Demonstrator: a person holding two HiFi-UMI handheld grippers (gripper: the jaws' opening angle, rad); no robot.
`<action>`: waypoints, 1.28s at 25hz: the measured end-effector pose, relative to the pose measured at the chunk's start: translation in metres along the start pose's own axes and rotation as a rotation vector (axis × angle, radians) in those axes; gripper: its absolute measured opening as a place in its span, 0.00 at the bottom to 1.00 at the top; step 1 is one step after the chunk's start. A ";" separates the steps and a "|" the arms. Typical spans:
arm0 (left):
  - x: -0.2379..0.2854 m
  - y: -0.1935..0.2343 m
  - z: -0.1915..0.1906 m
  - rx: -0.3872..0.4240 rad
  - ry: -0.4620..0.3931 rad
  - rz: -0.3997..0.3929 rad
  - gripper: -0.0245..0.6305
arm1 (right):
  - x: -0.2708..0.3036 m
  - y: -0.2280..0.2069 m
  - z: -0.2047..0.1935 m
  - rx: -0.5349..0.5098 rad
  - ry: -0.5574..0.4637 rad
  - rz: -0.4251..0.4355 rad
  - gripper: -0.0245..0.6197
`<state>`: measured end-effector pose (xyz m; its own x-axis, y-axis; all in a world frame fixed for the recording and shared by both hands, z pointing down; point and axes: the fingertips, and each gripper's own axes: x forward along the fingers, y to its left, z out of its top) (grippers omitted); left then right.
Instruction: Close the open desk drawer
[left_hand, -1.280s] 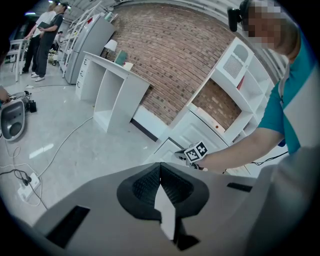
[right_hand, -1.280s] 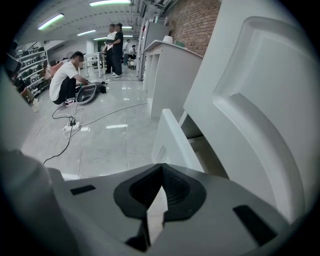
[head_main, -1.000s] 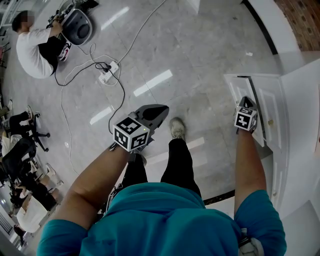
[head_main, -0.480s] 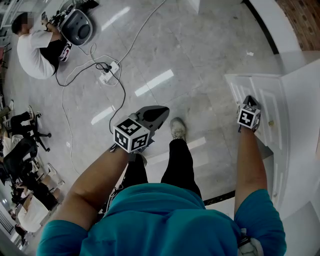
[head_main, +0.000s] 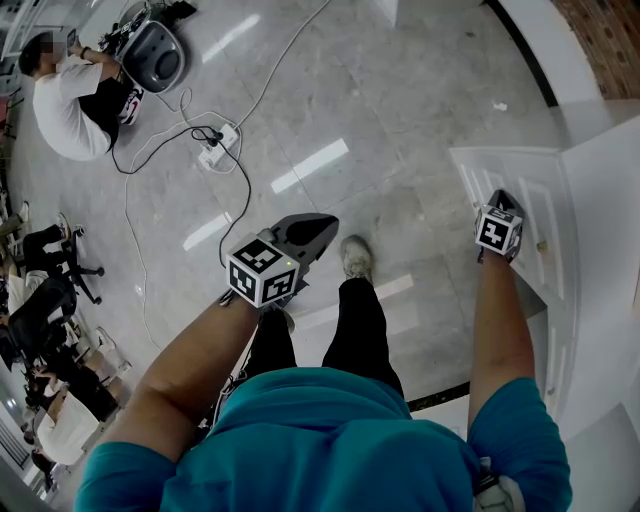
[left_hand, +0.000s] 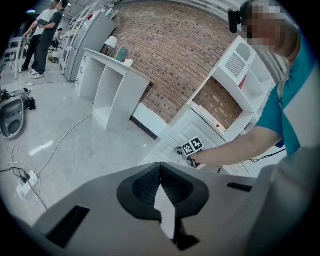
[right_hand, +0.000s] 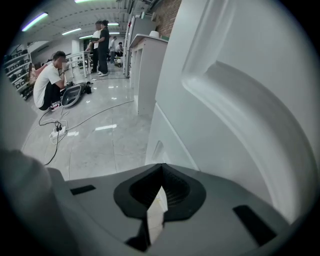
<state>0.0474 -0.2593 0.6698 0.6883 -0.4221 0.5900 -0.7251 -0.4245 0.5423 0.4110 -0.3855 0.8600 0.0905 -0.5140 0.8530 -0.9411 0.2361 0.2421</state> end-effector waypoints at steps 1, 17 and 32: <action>0.000 0.000 -0.001 -0.002 0.000 0.002 0.06 | 0.001 0.000 -0.001 0.005 0.000 0.000 0.07; -0.011 -0.011 -0.003 -0.012 -0.045 -0.006 0.06 | -0.018 0.040 -0.009 -0.066 0.029 0.154 0.07; -0.193 0.002 0.009 -0.001 -0.252 0.124 0.06 | -0.184 0.244 0.041 -0.430 -0.126 0.503 0.07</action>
<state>-0.0868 -0.1858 0.5516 0.5779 -0.6569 0.4843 -0.8041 -0.3567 0.4756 0.1512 -0.2671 0.7427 -0.3879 -0.3416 0.8561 -0.6428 0.7659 0.0143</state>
